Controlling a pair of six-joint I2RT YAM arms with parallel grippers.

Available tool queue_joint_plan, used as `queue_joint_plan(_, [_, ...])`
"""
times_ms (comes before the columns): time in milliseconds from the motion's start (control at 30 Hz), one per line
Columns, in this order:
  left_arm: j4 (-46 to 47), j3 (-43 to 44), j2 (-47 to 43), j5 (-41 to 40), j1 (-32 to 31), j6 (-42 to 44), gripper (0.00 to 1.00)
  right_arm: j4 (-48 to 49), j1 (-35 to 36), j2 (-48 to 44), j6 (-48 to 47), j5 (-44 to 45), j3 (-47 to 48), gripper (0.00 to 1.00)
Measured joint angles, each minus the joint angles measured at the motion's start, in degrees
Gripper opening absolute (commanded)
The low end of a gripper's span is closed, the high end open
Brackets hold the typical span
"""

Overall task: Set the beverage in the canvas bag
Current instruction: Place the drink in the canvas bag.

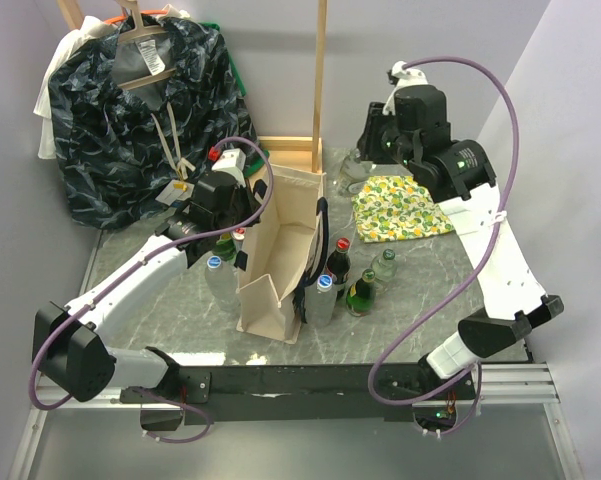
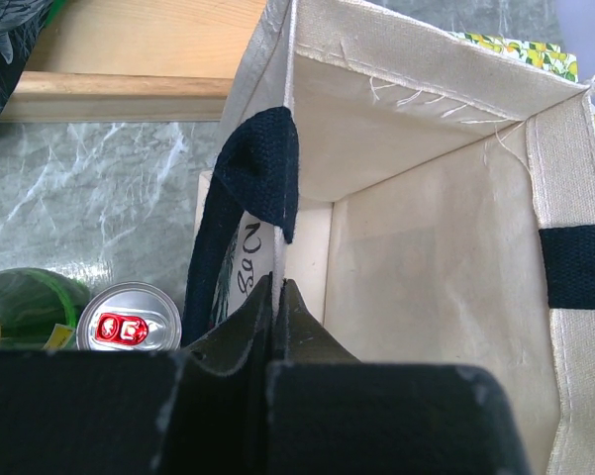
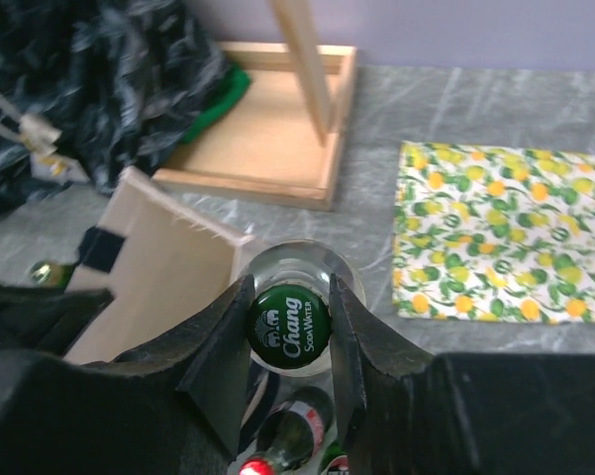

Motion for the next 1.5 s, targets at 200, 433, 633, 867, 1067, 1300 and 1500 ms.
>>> queue_joint_plan(200, [0.0, 0.0, 0.0, 0.0, 0.0, 0.0, 0.01, -0.2, 5.0, 1.7, -1.7, -2.6, 3.9, 0.0])
queue_joint_plan(433, [0.0, 0.0, 0.0, 0.1, 0.0, 0.0, 0.01, -0.2, 9.6, 6.8, -3.1, -3.6, 13.0, 0.0])
queue_joint_plan(633, [0.0, 0.0, 0.0, 0.1, 0.0, 0.0, 0.01, 0.0, 11.3, 7.6, -3.7, -4.2, 13.3, 0.0])
queue_joint_plan(867, [0.0, 0.0, 0.0, 0.1, 0.0, 0.0, 0.01, 0.5, 13.9, 11.4, -3.7, -2.7, 13.1, 0.0])
queue_joint_plan(1067, [-0.1, 0.0, -0.3, 0.1, 0.0, 0.0, 0.01, 1.0, 16.5, 17.9, -3.6, 0.6, 13.2, 0.0])
queue_joint_plan(1300, [-0.7, 0.0, -0.8, 0.0, 0.0, 0.0, 0.01, 4.6, 17.0, 19.4, -2.7, 3.0, 5.2, 0.0])
queue_joint_plan(1500, [-0.9, 0.0, -0.9, 0.0, 0.0, 0.0, 0.01, 7.0, 17.0, 19.4, -1.7, 3.9, 0.0, 0.0])
